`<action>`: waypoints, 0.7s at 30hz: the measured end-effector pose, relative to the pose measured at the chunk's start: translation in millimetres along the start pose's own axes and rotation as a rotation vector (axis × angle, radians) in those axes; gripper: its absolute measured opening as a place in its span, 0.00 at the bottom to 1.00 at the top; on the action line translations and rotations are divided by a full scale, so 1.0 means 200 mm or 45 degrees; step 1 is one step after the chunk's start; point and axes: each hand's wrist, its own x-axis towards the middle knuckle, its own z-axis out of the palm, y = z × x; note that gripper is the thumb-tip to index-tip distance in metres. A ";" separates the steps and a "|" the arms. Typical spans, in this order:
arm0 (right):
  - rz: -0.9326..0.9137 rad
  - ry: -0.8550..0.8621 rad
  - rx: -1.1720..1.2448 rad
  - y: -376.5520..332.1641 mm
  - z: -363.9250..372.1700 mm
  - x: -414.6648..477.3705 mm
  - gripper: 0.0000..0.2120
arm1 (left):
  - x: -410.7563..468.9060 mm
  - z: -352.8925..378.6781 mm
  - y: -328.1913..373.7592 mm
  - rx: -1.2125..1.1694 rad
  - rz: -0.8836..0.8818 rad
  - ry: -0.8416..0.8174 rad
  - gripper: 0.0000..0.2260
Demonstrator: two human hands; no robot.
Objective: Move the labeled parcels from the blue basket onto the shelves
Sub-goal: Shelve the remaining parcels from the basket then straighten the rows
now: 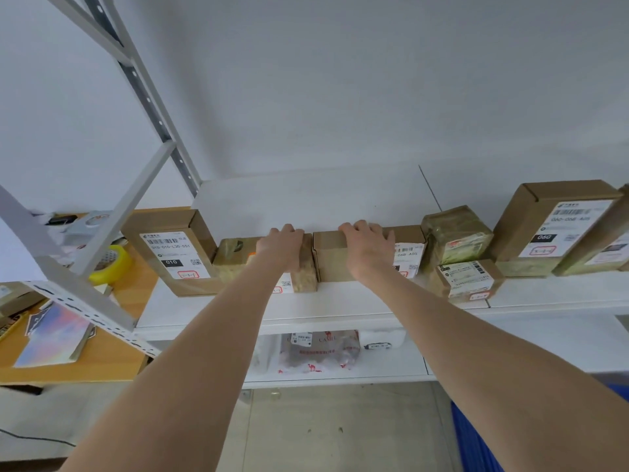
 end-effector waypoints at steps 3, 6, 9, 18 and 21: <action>-0.023 -0.017 0.001 0.03 -0.02 0.00 0.30 | 0.00 -0.01 0.00 -0.018 -0.007 0.013 0.31; -0.021 -0.031 -0.017 0.06 -0.03 -0.01 0.31 | 0.00 -0.01 0.03 -0.008 0.018 -0.002 0.31; -0.038 -0.026 -0.016 0.06 -0.03 -0.02 0.31 | -0.01 -0.01 0.05 -0.006 -0.002 -0.004 0.32; -0.075 0.111 0.034 0.20 -0.15 -0.11 0.30 | -0.04 -0.19 0.31 -0.095 0.178 0.048 0.40; 0.007 0.287 0.049 0.39 -0.24 -0.17 0.23 | -0.05 -0.24 0.55 -0.170 0.263 0.158 0.37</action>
